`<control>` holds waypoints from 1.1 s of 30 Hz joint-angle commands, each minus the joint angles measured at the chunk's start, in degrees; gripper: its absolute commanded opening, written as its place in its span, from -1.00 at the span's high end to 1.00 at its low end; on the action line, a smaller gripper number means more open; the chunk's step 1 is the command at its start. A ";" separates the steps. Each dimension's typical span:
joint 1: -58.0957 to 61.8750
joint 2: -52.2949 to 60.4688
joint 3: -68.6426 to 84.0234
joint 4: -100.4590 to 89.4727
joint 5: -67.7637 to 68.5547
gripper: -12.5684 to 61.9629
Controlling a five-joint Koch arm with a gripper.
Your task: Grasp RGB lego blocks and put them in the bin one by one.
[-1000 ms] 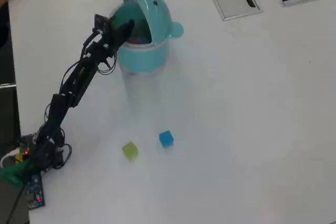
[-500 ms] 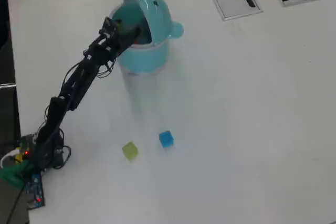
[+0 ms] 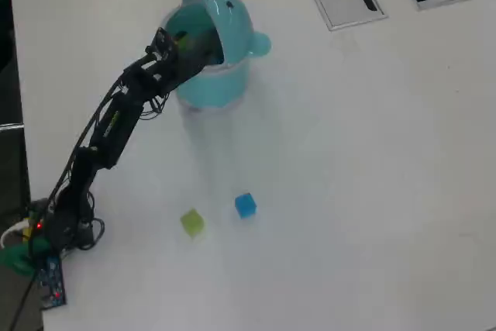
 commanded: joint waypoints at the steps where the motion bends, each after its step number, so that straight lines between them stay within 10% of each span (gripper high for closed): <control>1: 0.44 4.48 -4.39 4.31 0.09 -0.27; 33: 6.77 3.16 -25.22 34.01 -8.44 -0.26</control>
